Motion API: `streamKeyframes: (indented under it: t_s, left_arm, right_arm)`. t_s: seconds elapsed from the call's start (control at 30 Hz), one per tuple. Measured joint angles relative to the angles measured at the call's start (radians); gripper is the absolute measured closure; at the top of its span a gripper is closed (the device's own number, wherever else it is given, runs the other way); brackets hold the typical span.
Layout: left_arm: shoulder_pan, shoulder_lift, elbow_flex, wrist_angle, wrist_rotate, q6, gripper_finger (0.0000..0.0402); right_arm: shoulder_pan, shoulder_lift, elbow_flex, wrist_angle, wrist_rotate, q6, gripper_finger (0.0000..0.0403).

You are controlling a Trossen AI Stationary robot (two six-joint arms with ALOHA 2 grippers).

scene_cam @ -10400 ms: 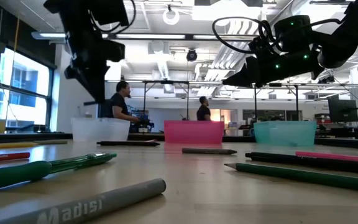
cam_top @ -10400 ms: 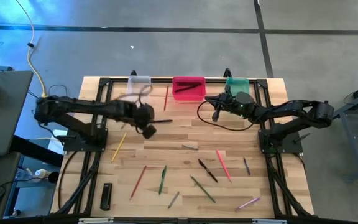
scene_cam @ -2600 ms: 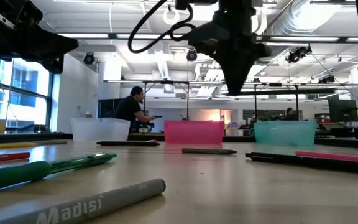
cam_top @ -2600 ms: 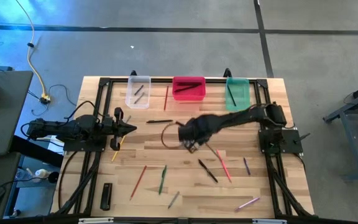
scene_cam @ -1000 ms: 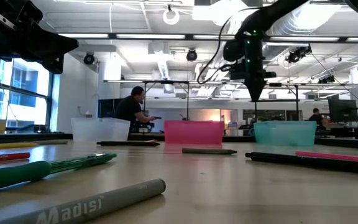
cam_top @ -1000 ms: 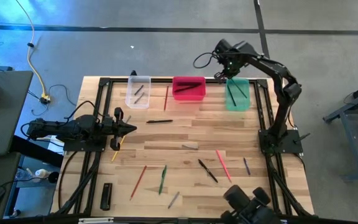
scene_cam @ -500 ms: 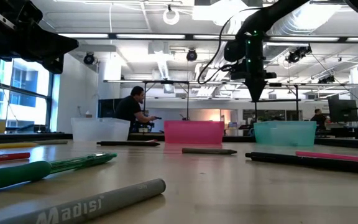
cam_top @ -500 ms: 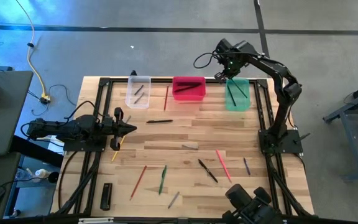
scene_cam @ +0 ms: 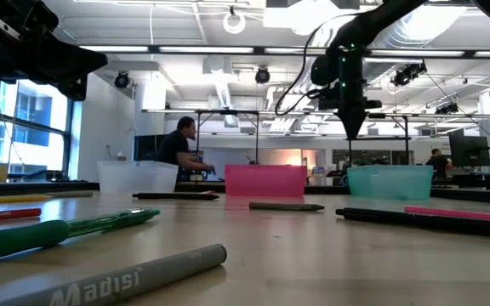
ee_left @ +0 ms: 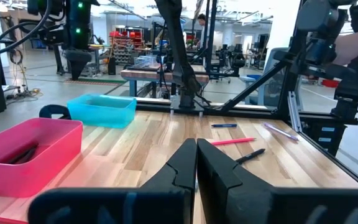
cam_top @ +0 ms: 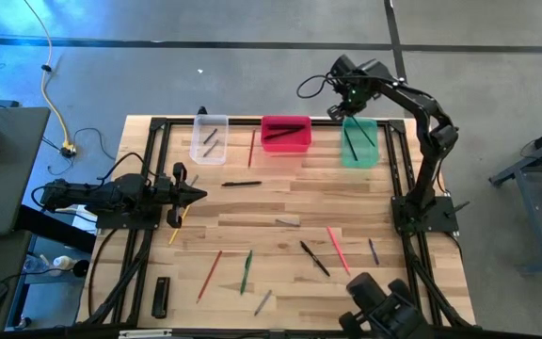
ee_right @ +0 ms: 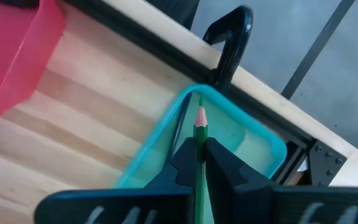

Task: Sort crayons/erasers/pens/pencils in bins
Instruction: Put the green pencil into the blue bin

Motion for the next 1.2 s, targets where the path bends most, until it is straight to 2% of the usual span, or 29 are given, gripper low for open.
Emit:
streamKeyframes:
  t_s: [0.43,0.87,1.2]
  left_arm:
    - [0.0,0.0,0.0,0.0,0.0,0.0,0.0398]
    - [0.0,0.0,0.0,0.0,0.0,0.0,0.0398]
    - [0.0,0.0,0.0,0.0,0.0,0.0,0.0398]
  right_arm:
    - [-0.029,-0.002,-0.014,0.047,-0.012,0.019,0.0402]
    - [-0.055,-0.005,-0.341,0.282,-0.057,0.026,0.0402]
    - [-0.065,-0.005,-0.426,0.45,-0.053,0.048,0.0394]
